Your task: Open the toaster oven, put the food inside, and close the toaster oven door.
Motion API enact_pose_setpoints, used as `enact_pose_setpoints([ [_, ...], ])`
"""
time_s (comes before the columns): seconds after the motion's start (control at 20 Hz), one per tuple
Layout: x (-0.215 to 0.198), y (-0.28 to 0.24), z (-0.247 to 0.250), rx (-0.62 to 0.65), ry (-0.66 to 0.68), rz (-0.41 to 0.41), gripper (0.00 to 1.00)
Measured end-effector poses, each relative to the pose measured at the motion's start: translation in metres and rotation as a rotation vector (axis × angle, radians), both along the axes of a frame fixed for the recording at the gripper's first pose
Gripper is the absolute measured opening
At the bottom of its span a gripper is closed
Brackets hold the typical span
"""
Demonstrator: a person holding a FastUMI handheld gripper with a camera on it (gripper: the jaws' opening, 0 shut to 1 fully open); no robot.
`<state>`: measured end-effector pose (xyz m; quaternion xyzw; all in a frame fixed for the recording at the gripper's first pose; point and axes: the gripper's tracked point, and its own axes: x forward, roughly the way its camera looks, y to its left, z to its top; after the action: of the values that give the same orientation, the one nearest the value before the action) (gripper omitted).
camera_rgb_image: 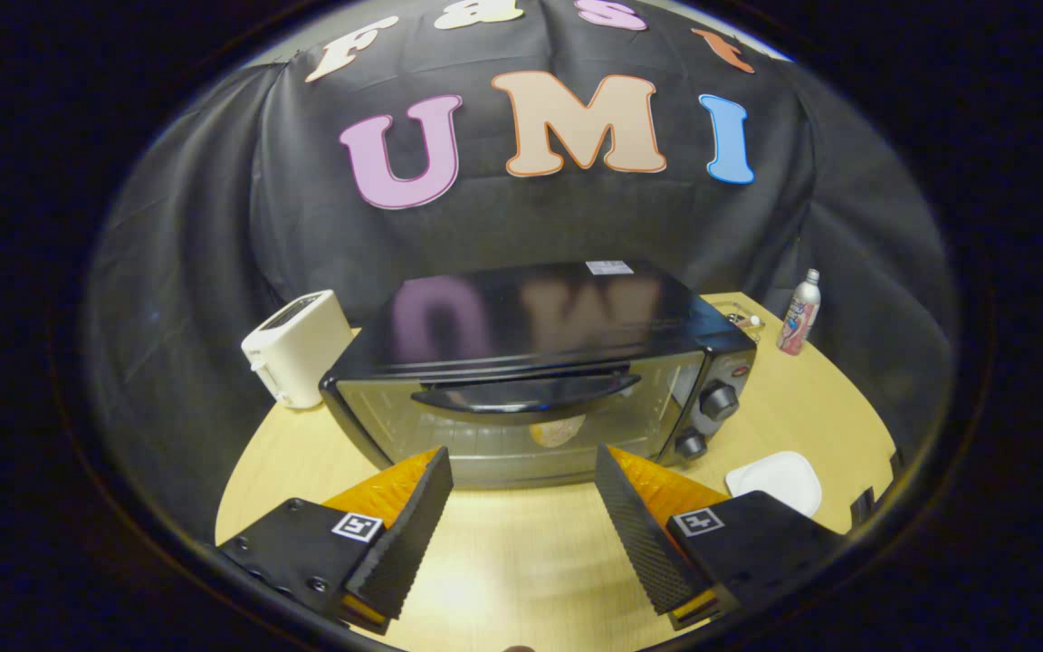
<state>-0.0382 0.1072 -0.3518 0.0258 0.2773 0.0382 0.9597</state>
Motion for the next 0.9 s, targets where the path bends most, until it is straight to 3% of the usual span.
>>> enact_pose_setpoints([
  [0.15,0.02,0.003,0.002,0.028,-0.005,0.003,1.0],
  [0.4,0.01,0.0,0.023,0.033,-0.037,0.023,1.0],
  [0.9,0.048,-0.03,0.194,0.026,-0.268,-0.035,1.0],
])
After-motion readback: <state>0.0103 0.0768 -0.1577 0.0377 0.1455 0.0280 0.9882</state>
